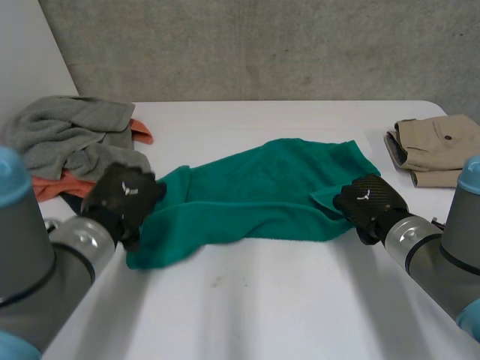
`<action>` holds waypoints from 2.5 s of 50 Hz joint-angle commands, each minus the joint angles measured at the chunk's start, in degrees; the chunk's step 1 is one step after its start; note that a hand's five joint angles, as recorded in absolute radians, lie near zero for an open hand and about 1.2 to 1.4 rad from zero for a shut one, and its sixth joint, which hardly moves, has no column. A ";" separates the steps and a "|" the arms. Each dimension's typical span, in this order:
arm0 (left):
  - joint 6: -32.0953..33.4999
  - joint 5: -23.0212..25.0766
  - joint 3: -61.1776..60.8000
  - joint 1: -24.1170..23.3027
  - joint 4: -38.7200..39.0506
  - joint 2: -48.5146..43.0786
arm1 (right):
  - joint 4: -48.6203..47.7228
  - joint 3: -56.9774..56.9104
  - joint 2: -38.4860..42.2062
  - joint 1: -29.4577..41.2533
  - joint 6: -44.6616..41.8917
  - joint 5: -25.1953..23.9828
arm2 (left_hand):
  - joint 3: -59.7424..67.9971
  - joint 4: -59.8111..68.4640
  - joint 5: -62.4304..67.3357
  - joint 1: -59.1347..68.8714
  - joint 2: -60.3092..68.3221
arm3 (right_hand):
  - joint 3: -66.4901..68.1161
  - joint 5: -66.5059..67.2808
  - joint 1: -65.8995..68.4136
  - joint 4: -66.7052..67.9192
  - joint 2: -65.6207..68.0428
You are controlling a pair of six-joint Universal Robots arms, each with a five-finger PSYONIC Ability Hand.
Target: Fold the laundry.
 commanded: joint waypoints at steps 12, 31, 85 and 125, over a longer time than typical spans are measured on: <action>-5.20 0.39 22.36 0.68 -0.79 -26.76 | -0.23 1.02 -0.19 -0.23 -0.01 0.18 | 7.36 8.32 8.75 7.60 7.71 | 11.24 12.74 15.46 10.96 12.68; -6.17 0.74 23.67 2.00 -0.70 -33.18 | -0.23 1.02 -1.33 -0.23 -0.09 0.18 | 23.34 24.30 24.73 23.58 23.69 | 11.24 12.74 15.46 10.96 12.68; 15.97 -7.26 56.19 -0.37 33.72 -35.81 | -6.86 -43.28 10.54 -3.30 -5.64 9.15 | 54.10 55.06 55.49 54.34 54.45 | 11.24 12.74 15.46 10.96 12.68; 4.03 -4.97 -4.45 0.16 41.05 -17.37 | -2.78 -5.31 6.95 -5.40 2.26 -1.56 | 54.10 55.06 55.49 54.34 54.45 | -16.84 -15.34 -12.62 -17.12 -15.40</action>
